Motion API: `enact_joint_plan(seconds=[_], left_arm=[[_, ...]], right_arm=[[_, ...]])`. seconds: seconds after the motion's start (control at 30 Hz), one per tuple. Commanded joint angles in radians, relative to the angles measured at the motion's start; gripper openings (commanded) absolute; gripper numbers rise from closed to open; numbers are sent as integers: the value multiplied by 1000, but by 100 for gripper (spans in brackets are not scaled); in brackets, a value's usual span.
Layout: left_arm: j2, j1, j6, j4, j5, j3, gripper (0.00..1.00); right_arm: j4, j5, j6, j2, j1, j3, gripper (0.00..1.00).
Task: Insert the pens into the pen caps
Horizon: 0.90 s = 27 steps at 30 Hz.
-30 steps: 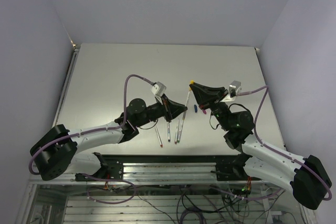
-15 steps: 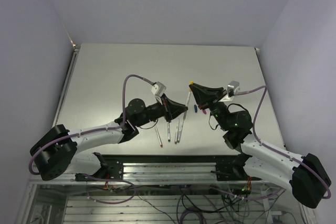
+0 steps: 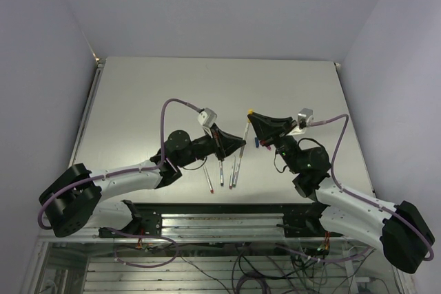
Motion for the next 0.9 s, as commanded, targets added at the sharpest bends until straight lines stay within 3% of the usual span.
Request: enact_joint_plan(seconds=[0.0,0.4,0.87], left_arm=[[-18,1,5,89,-24,-12,7],[2,1,-28,317,-41,-77,7],[-114,2,74,271,-181,-71,7]], right_arm=[[21,-8,34,-17,-3,-16,0],[52,-144,130,102,-3,-28,0],[-58,-287,173,176,-2,-18,0]])
